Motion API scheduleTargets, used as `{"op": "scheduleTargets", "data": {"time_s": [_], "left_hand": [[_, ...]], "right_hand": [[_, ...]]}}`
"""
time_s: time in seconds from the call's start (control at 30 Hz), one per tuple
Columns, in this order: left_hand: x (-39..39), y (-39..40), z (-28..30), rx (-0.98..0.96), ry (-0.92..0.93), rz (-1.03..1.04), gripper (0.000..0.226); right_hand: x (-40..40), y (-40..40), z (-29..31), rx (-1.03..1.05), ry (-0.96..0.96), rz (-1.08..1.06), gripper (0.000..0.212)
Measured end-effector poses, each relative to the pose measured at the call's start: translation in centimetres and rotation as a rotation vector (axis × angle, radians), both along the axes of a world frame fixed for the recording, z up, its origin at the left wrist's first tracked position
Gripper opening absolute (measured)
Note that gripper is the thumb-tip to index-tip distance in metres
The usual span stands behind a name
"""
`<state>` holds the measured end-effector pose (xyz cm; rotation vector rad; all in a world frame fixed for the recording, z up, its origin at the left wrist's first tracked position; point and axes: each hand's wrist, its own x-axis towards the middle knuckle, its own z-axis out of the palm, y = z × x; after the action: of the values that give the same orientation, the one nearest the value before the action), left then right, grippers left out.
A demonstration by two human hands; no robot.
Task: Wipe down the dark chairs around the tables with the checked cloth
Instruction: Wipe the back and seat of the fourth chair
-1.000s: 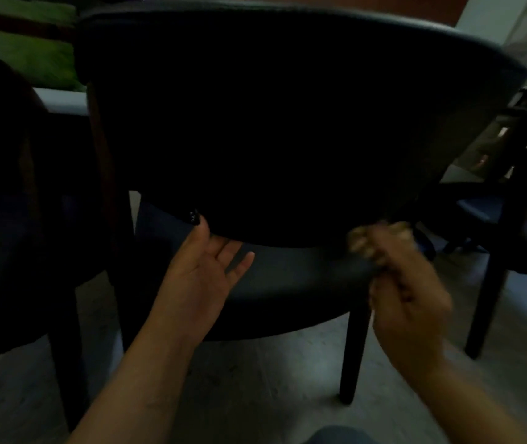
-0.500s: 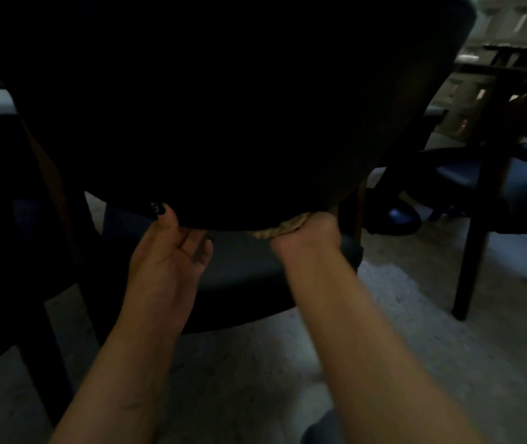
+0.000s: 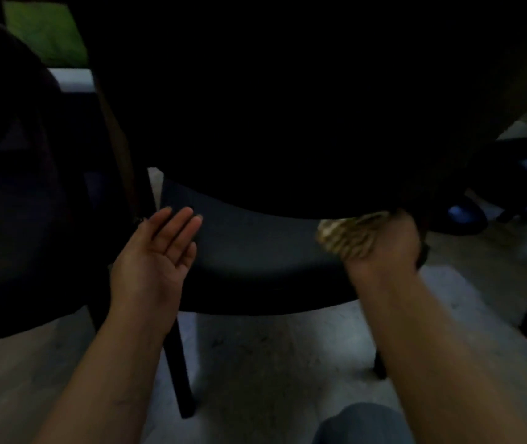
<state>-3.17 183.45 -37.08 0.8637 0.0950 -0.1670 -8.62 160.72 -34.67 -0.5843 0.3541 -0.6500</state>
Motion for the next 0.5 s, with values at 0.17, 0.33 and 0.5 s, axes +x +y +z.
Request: {"op": "scheduleTargets", "data": {"time_s": [0.17,0.33,0.5], "left_hand": [[0.7,2.8,-1.5,0.003,0.216,0.218,0.022],[0.2,4.0,-4.0,0.026,0.335,0.311,0.023],[0.1,4.8,-7.5,0.101,0.521,0.273,0.026]], "right_hand": [[3.5,9.5,-6.6,-0.977,0.392,-0.154,0.028],[7.3,15.8,-10.1,-1.935,0.266,-0.098,0.044],[8.7,16.8,-10.5,-2.41,0.221,0.131,0.038]]}}
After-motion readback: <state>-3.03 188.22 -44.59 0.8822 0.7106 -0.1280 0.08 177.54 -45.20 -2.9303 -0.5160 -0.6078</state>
